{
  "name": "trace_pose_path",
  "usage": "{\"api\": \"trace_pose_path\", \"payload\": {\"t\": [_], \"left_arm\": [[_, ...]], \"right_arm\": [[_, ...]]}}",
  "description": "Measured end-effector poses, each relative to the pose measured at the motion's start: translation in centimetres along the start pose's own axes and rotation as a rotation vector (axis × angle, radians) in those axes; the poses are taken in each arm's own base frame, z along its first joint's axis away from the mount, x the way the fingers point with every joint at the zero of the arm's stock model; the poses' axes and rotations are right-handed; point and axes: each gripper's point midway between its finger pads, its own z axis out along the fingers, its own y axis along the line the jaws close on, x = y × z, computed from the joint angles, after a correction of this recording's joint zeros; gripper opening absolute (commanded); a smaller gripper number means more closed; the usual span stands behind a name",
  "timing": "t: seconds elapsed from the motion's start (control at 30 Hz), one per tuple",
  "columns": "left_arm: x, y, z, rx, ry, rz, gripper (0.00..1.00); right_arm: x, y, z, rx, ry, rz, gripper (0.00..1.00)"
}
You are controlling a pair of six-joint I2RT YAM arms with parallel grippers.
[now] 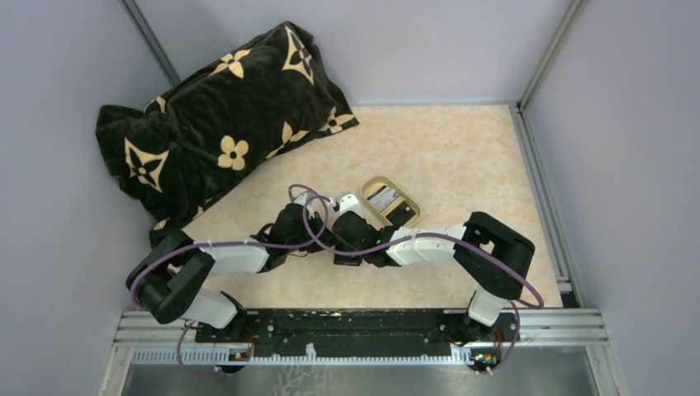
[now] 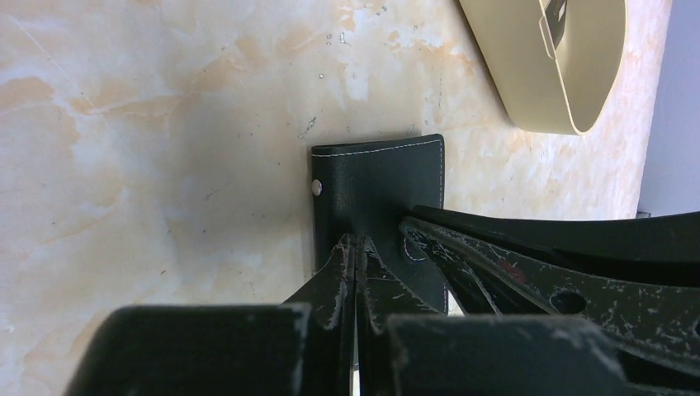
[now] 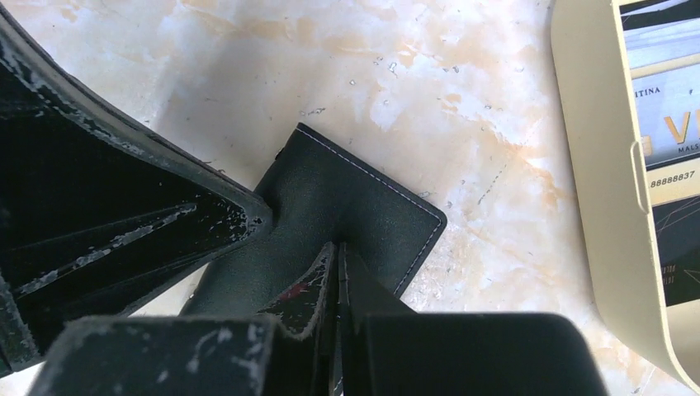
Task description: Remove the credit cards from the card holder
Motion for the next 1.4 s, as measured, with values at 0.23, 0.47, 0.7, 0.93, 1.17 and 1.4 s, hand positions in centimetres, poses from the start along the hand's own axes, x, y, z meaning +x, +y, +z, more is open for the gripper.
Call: {"api": "trace_pose_path", "payload": {"t": [0.23,0.47,0.7,0.93,1.17,1.4], "left_arm": [[0.0,0.0,-0.2,-0.003,0.001,0.001,0.00],[-0.1,-1.0,-1.1,0.031,0.010,0.004,0.09],[-1.1,-2.5,-2.9,0.085,-0.032,0.011,0.43],[-1.1,-2.0,-3.7,0.074,-0.048,0.002,0.53],[-0.5,-1.7,-3.8,0.075,-0.032,-0.026,0.16],[0.7,-0.5,-4.3,0.057,-0.015,-0.048,0.00]], "right_arm": [[-0.1,-0.2,0.1,-0.003,-0.004,0.043,0.00],[0.2,-0.7,-1.3,-0.035,-0.001,0.060,0.45],[-0.7,-4.0,-2.8,0.005,-0.031,0.178,0.09],[3.4,-4.4,-3.5,0.004,0.027,0.182,0.00],[5.1,-1.5,-3.5,-0.049,0.044,0.175,0.00],[4.6,-0.3,-3.0,-0.076,0.044,0.192,0.00]]}}
